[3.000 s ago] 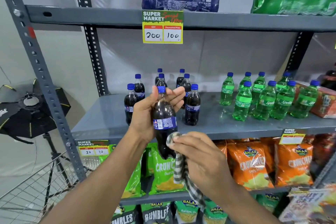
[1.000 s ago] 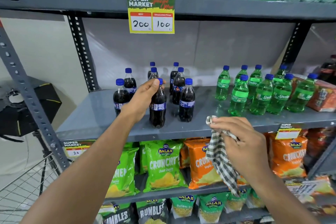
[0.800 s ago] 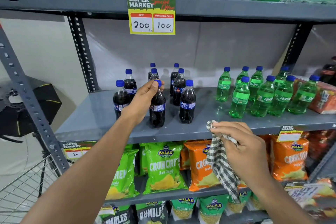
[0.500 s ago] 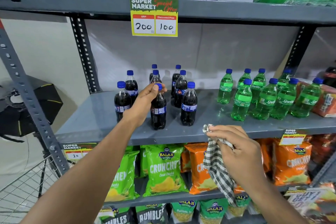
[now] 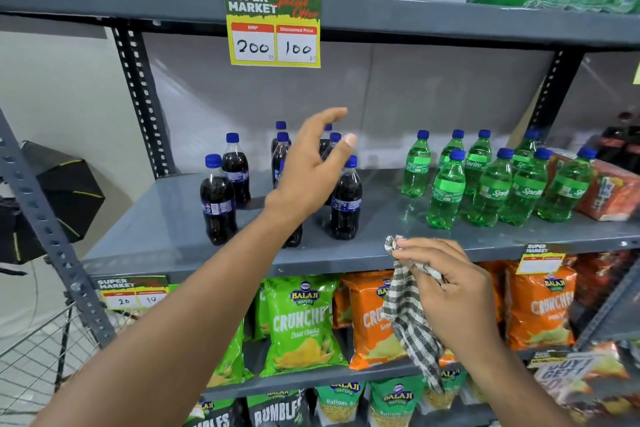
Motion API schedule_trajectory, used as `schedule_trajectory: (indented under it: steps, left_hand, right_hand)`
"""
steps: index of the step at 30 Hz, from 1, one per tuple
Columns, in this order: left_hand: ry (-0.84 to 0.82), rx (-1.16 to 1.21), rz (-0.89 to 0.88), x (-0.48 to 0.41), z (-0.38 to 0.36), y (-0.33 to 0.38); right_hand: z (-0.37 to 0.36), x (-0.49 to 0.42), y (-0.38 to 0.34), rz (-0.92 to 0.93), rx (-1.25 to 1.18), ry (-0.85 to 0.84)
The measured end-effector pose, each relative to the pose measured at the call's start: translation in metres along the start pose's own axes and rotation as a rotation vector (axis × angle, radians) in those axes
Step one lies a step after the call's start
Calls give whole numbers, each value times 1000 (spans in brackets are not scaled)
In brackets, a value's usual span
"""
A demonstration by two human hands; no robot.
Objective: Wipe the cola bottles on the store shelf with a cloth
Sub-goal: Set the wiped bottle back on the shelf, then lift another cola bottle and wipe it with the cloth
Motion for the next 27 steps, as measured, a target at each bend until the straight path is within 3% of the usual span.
schedule_trajectory:
  steps: [5, 10, 14, 18, 27]
  left_hand:
    - [-154, 54, 320, -16, -25, -25]
    - [-227, 48, 489, -8, -37, -53]
    - [-283, 53, 513, -8, -40, -57]
    - [-270, 57, 406, -4, -44, -54]
    - [-276, 675, 405, 7, -52, -17]
  right_hand:
    - [7, 3, 0, 29, 14, 1]
    - [11, 11, 1, 111, 67, -25]
    - [12, 16, 3, 99, 52, -41]
    - [15, 13, 6, 74, 52, -36]
    - [26, -61, -12, 61, 126, 67]
Point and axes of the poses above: each hand's wrist, its own x-axis away from the middle knuckle, its own z-axis out of the back of the hand, y = z × x, the point moved 1 cm from there along -x, towards the middle knuckle, and after that the axes turned 4 degrees about y, right-handed, at the moved point
